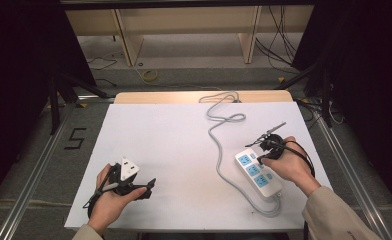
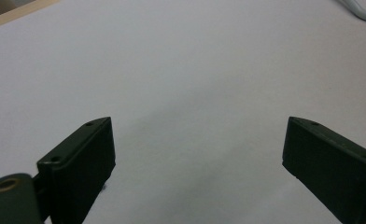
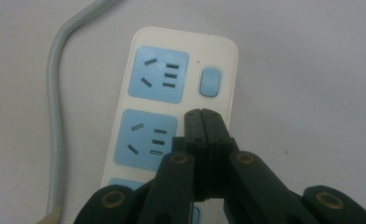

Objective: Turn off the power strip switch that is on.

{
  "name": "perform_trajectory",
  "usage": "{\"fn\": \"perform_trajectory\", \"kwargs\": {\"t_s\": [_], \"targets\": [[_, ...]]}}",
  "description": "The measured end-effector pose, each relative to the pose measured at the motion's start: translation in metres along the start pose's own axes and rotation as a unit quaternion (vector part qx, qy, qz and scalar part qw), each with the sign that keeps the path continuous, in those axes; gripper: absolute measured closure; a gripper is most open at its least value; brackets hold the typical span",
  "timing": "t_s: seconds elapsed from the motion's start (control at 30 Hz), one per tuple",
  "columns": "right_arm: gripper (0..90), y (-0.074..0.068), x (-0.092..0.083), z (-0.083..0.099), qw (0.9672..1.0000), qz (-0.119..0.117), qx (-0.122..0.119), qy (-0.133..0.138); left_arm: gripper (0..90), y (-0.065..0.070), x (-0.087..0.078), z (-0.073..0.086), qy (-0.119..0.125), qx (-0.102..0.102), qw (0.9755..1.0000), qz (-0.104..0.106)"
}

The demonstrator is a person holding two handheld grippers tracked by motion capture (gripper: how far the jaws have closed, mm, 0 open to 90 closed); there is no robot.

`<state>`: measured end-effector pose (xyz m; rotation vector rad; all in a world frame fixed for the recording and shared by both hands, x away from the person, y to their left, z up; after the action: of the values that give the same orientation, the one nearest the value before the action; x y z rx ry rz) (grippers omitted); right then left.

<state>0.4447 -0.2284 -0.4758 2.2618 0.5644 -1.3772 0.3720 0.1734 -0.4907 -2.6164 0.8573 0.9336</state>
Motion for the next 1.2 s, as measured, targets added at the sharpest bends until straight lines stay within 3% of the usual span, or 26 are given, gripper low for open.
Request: {"fn": "perform_trajectory", "kwargs": {"t_s": [0.37, 0.83, 1.2], "targets": [[89.4, 0.002, -0.009, 0.001, 0.9994, -0.008, 0.006, 0.034, 9.0, 0.001, 0.000, 0.000, 0.000, -0.001, 1.0000, 0.000], [87.7, 0.003, -0.014, 0.007, 0.9985, -0.008, 0.004, 0.054, 9.0, 0.000, -0.001, 0.001, -0.001, 0.000, 1.0000, -0.001], [83.6, 0.004, -0.020, 0.013, 0.9962, -0.014, 0.011, 0.085, 9.3, 0.000, -0.001, 0.001, 0.001, -0.002, 1.0000, -0.003]]}}
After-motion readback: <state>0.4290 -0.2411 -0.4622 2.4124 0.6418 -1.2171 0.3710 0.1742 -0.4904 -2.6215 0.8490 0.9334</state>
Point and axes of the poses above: each handheld gripper's, and its own axes: x roughly forward along the jaws, z roughly out of its underside, y roughly to its right, the point moved 6 cm from there along x, roughly forward along the jaws, and after that the axes turned 9 degrees about z, right-handed, at the moved point
